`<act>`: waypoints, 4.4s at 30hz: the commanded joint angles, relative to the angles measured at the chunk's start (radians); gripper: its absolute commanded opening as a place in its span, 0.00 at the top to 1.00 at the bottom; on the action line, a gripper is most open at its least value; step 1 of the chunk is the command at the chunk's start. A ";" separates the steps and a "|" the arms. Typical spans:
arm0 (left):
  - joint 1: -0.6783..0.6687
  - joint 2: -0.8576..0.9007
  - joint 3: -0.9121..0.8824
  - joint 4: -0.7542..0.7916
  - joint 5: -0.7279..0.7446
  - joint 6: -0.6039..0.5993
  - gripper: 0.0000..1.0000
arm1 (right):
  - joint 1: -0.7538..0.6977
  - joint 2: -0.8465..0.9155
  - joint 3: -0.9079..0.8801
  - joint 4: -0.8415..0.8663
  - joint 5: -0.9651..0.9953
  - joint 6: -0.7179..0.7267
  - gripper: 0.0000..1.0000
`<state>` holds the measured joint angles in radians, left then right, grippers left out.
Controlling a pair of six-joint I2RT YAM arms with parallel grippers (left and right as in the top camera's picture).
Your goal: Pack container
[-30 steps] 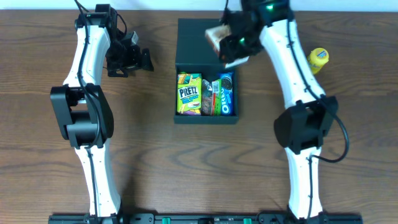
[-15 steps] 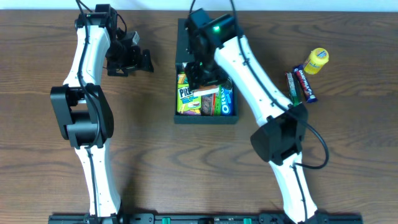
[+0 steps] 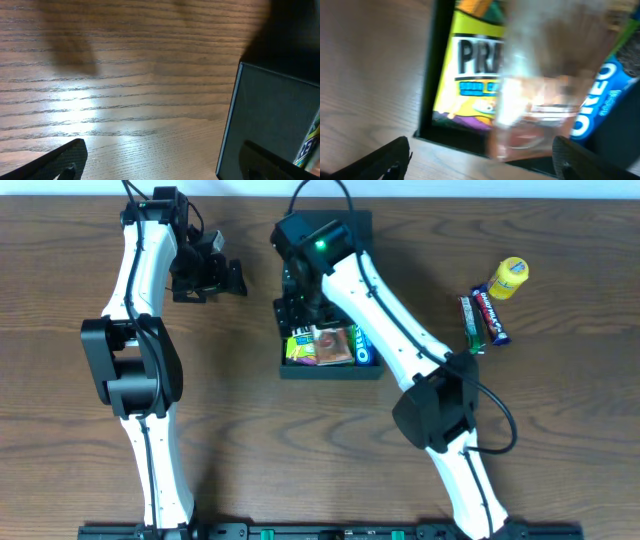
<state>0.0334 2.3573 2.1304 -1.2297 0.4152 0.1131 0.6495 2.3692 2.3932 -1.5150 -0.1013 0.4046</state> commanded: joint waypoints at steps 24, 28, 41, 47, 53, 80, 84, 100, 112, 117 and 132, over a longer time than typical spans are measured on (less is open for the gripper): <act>0.002 0.003 0.014 0.002 -0.003 0.021 0.02 | -0.188 -0.002 -0.134 0.044 -0.103 -0.242 0.18; 0.002 0.003 0.014 0.005 -0.003 0.021 0.02 | -0.192 -0.002 -0.183 0.084 -0.175 -0.293 0.11; 0.002 0.003 0.014 0.004 -0.003 0.021 0.02 | -0.193 -0.002 -0.276 0.155 -0.262 -0.350 0.15; 0.002 0.003 0.014 0.004 -0.003 0.021 0.02 | -0.195 -0.002 -0.267 0.122 -0.255 -0.348 0.14; 0.002 0.003 0.014 0.005 -0.003 0.021 0.03 | -0.195 -0.002 -0.267 0.087 -0.142 -0.293 0.10; 0.002 0.003 0.014 0.010 -0.003 0.022 0.03 | -0.193 -0.001 -0.323 0.213 -0.150 -0.316 0.35; 0.002 0.003 0.014 0.010 -0.003 0.021 0.03 | -0.195 -0.002 -0.321 0.209 -0.185 -0.316 0.38; 0.002 0.003 0.014 0.011 -0.003 0.021 0.03 | -0.186 -0.002 -0.018 -0.006 -0.190 -0.207 0.41; 0.002 0.003 0.014 0.004 -0.003 -0.005 0.03 | -0.024 -0.001 -0.019 0.061 -0.002 -0.035 0.36; 0.002 0.003 0.014 0.003 -0.003 -0.010 0.02 | 0.002 0.000 -0.020 0.076 0.051 0.029 0.38; 0.002 0.003 0.014 -0.001 -0.003 -0.009 0.02 | -0.012 0.000 -0.020 0.130 0.071 0.016 0.22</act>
<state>0.0334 2.3573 2.1304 -1.2259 0.4152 0.1055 0.6483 2.3695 2.3596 -1.3880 -0.0486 0.4316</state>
